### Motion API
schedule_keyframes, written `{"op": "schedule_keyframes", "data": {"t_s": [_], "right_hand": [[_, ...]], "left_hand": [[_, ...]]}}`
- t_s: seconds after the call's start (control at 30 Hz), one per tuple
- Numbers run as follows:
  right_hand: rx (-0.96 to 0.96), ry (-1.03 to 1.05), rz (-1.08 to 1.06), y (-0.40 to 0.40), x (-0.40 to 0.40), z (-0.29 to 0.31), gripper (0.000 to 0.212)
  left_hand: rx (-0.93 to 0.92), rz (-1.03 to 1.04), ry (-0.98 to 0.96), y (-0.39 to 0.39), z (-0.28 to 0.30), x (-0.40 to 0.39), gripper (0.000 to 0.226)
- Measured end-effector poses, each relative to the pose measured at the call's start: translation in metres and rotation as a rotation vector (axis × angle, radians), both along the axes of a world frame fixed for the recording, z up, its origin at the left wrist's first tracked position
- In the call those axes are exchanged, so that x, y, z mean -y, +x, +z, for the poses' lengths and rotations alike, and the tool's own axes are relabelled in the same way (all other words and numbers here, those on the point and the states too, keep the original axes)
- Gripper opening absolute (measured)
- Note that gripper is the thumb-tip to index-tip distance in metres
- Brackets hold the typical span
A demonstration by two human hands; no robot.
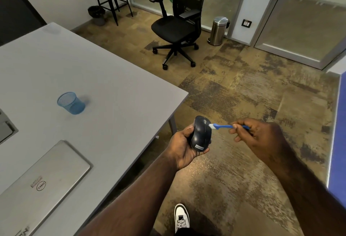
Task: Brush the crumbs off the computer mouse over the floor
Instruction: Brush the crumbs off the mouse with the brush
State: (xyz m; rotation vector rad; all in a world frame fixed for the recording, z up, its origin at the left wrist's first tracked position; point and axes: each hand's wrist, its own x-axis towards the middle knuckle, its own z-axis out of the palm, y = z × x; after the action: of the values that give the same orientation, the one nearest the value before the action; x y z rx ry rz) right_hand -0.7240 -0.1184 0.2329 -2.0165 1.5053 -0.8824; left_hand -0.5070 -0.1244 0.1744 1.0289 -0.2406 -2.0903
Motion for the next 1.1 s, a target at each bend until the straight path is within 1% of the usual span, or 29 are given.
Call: {"op": "schedule_keyframes", "data": {"t_s": [0.07, 0.13, 0.17, 0.3, 0.4, 0.43, 0.57, 0.67, 0.73, 0.83, 0.9, 1.0, 1.03, 1.1], "right_hand": [[0.015, 0.031, 0.054, 0.0, -0.002, 0.001, 0.017], [0.045, 0.093, 0.145, 0.002, -0.006, 0.002, 0.027], [0.055, 0.099, 0.148, 0.001, -0.006, 0.002, 0.029], [0.052, 0.043, 0.043, -0.003, -0.001, 0.004, 0.019], [0.083, 0.088, 0.136, 0.004, -0.004, 0.005, 0.02], [0.086, 0.09, 0.142, 0.006, -0.004, 0.006, 0.02], [0.125, 0.095, 0.055, 0.009, 0.001, 0.009, 0.013], [0.137, 0.124, 0.133, 0.018, 0.001, 0.011, 0.011], [0.127, 0.12, 0.069, 0.02, 0.005, 0.009, 0.007], [0.088, 0.082, -0.12, 0.016, 0.017, 0.005, 0.015], [0.084, 0.106, -0.102, 0.017, 0.02, 0.006, 0.016], [0.061, 0.169, 0.021, 0.022, 0.016, 0.008, 0.01], [0.05, 0.168, 0.002, 0.023, 0.016, 0.008, 0.009], [0.059, 0.143, -0.108, 0.022, 0.021, 0.007, 0.013]], "left_hand": [[0.001, 0.001, -0.008, 0.0, 0.001, 0.001, 0.043], [0.007, 0.001, -0.005, 0.0, 0.0, 0.001, 0.042], [0.009, 0.002, 0.001, 0.0, -0.001, 0.001, 0.042], [0.0, -0.014, 0.004, -0.002, -0.002, -0.002, 0.043], [0.003, -0.027, -0.014, -0.002, -0.002, -0.002, 0.043], [0.0, -0.034, -0.016, -0.002, -0.002, -0.001, 0.043], [-0.026, -0.074, -0.02, 0.0, -0.002, -0.004, 0.046], [-0.027, -0.101, -0.041, -0.001, -0.001, -0.005, 0.049], [-0.038, -0.108, -0.045, -0.001, 0.001, -0.005, 0.049], [-0.047, -0.124, -0.06, -0.002, 0.002, -0.007, 0.048], [-0.04, -0.122, -0.071, -0.003, 0.001, -0.008, 0.048], [0.006, -0.118, -0.089, -0.002, 0.0, -0.008, 0.045], [0.014, -0.122, -0.095, -0.002, 0.0, -0.007, 0.045], [0.017, -0.126, -0.094, -0.003, 0.0, -0.008, 0.046]]}}
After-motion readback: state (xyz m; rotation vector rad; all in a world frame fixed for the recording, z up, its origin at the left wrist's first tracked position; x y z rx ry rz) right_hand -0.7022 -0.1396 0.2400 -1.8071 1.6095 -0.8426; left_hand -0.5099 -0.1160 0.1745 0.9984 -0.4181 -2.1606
